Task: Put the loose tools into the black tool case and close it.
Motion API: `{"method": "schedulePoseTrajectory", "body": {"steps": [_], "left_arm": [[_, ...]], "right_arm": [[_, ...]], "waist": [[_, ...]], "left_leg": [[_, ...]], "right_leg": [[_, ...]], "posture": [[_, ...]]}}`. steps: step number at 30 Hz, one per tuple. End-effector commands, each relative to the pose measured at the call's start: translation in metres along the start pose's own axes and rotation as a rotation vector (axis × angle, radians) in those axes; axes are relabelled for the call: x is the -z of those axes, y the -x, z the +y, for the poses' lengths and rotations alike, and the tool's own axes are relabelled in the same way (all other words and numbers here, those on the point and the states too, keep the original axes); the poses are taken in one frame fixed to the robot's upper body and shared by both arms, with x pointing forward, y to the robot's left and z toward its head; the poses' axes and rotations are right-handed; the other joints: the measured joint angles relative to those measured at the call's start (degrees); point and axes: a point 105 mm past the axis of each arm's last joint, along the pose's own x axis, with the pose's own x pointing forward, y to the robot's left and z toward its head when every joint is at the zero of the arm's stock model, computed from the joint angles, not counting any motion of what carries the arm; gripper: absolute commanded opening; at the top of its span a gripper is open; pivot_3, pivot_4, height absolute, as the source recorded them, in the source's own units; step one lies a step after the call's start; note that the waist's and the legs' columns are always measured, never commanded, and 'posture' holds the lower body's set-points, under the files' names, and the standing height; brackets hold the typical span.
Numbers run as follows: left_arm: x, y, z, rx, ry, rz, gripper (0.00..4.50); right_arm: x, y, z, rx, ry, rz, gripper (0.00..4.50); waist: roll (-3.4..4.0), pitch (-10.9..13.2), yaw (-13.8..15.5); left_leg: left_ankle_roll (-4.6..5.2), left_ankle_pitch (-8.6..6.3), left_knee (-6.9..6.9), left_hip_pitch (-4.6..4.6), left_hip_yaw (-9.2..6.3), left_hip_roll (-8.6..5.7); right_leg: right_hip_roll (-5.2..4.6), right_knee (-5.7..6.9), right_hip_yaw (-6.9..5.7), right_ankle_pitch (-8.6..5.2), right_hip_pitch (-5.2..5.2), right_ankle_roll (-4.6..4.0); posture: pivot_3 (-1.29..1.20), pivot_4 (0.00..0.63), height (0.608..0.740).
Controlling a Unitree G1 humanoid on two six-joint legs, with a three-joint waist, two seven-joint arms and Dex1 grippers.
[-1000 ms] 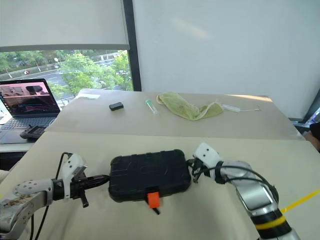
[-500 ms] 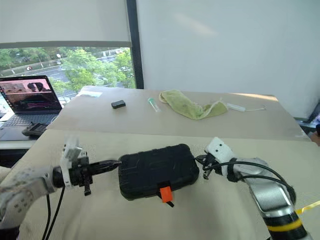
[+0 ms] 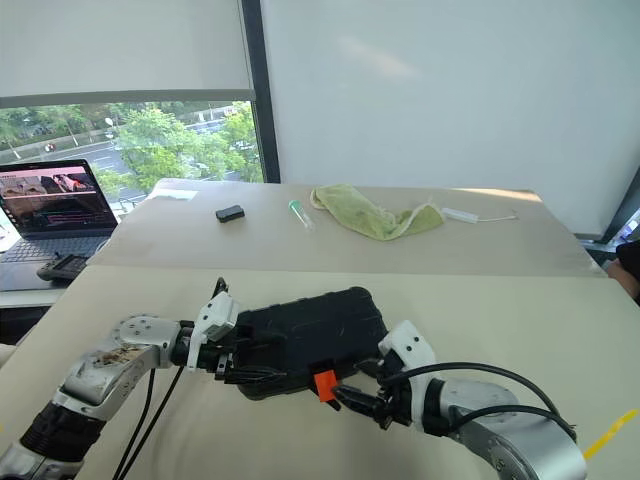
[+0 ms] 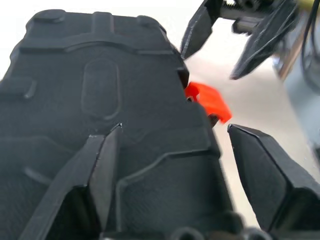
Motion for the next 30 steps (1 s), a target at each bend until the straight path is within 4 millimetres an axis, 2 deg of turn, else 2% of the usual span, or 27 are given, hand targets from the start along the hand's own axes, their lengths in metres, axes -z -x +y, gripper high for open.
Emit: {"method": "schedulePoseTrajectory", "body": {"steps": [1,9,12,19,20,24,28,30], "left_arm": [[0.027,-0.009,-0.003,0.002,0.075,0.066,3.66],[0.027,-0.011,-0.009,0.009,0.045,0.065,3.66],[0.026,-0.011,-0.008,-0.004,0.043,0.061,3.75],[0.029,-0.011,-0.01,-0.021,0.048,0.055,3.75],[0.029,-0.011,-0.01,-0.023,0.051,0.055,3.75],[0.031,-0.011,-0.008,-0.034,0.058,0.053,3.75],[0.028,-0.013,-0.008,-0.05,0.082,0.02,3.75],[0.017,-0.012,-0.005,-0.075,0.127,-0.048,3.75]], "right_arm": [[-0.005,-0.005,0.007,-0.012,0.006,-0.003,3.44],[-0.008,-0.024,0.005,0.024,-0.058,0.002,3.44],[-0.009,-0.027,0.001,0.061,-0.048,0.002,2.74],[-0.01,-0.028,-0.004,0.099,0.001,0.014,0.29],[-0.011,-0.026,0.0,0.08,0.004,0.013,0.06],[-0.007,-0.019,0.008,0.019,-0.012,0.026,0.06],[-0.004,-0.018,0.009,0.019,-0.006,0.031,1.11],[-0.003,-0.015,0.001,0.071,-0.016,0.033,1.88]], "waist": [[0.01,-0.05,0.09],[0.08,-0.38,0.01],[0.1,-0.39,-0.05],[0.14,-0.42,-0.13],[0.14,-0.42,-0.19],[0.14,-0.42,-0.1],[0.17,-0.41,0.12],[0.17,-0.41,0.15]], "left_leg": [[0.02,-0.01,0.0,0.01,0.0,-0.01],[0.05,-0.03,0.01,0.14,-0.02,-0.02],[0.06,0.02,0.01,0.2,-0.01,0.01],[0.05,0.02,-0.02,0.22,0.0,0.02],[0.05,0.02,-0.02,0.23,-0.01,0.04],[0.05,0.02,-0.05,0.22,-0.01,0.07],[0.12,-0.03,-0.08,0.15,-0.01,0.04],[0.14,-0.04,-0.08,0.12,-0.01,0.02]], "right_leg": [[-0.05,0.0,-0.01,-0.01,0.02,0.03],[-0.08,0.01,0.0,-0.03,0.12,0.08],[-0.07,0.03,0.02,-0.04,0.13,0.07],[-0.05,0.04,0.03,-0.05,0.12,0.08],[-0.04,0.04,0.03,-0.05,0.13,0.08],[-0.02,0.03,0.02,-0.08,0.1,0.09],[-0.11,0.0,-0.01,-0.16,0.1,0.18],[-0.18,-0.03,0.0,-0.16,0.1,0.18]], "posture": [[0.0,0.15,0.74],[0.0,0.15,0.74],[0.0,0.15,0.74],[0.0,0.15,0.74],[0.0,0.15,0.74],[0.0,0.15,0.74],[0.0,0.15,0.74],[0.0,0.15,0.74]]}}
